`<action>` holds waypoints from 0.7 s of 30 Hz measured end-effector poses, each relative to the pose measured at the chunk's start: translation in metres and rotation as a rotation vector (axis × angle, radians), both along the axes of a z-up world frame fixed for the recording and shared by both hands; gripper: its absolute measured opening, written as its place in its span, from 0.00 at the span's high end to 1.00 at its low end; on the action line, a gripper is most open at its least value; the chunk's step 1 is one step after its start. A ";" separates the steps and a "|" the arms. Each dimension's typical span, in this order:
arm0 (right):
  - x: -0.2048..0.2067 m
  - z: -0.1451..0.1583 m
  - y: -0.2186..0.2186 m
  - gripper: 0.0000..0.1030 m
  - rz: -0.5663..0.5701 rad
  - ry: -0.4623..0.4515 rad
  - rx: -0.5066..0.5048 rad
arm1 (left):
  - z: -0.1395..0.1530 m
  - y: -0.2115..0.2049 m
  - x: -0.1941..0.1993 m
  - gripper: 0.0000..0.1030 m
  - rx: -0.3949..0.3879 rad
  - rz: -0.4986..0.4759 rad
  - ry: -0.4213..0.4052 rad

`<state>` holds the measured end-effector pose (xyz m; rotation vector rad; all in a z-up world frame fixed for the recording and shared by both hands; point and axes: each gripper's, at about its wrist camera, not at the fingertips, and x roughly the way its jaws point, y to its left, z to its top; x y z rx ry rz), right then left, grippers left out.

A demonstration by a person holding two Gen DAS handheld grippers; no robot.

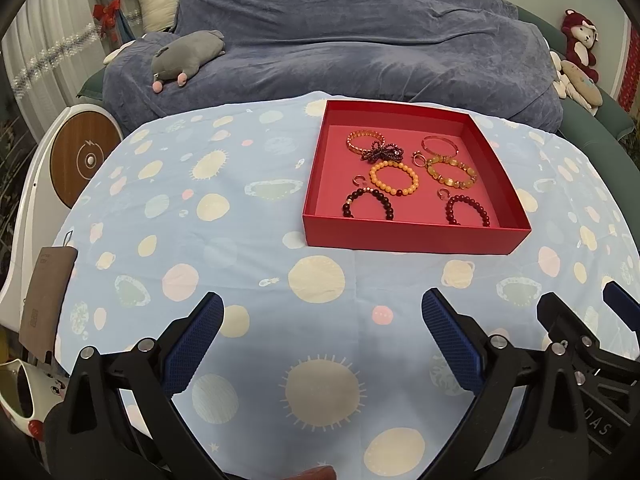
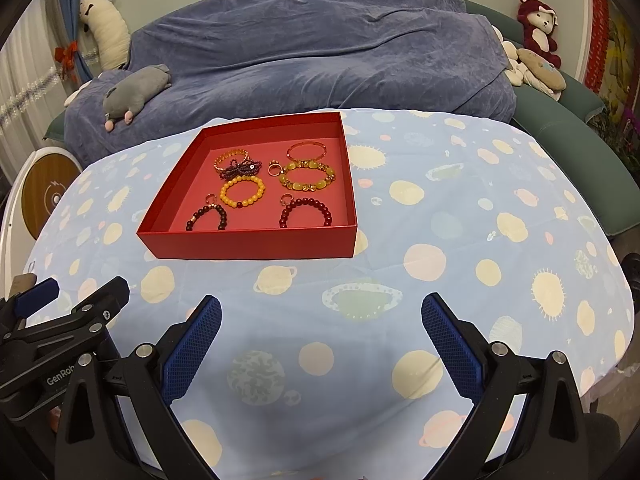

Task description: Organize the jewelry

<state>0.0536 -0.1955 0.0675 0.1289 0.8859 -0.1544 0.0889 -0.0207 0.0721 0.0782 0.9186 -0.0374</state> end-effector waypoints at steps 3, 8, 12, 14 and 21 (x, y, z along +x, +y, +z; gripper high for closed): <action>0.000 0.000 0.000 0.06 0.001 0.001 0.000 | -0.001 0.001 0.000 0.08 0.001 0.003 0.001; 0.000 0.000 0.000 0.06 0.000 0.002 0.000 | -0.003 0.002 0.002 0.08 0.004 0.008 0.004; 0.000 -0.001 0.001 0.06 0.001 0.003 0.000 | -0.004 0.002 0.003 0.08 0.007 0.005 0.013; 0.000 -0.001 0.001 0.06 0.000 0.005 0.001 | -0.005 0.002 0.004 0.08 0.009 0.003 0.015; 0.001 -0.003 0.002 0.06 0.000 0.006 -0.001 | -0.005 0.002 0.004 0.08 0.013 0.008 0.007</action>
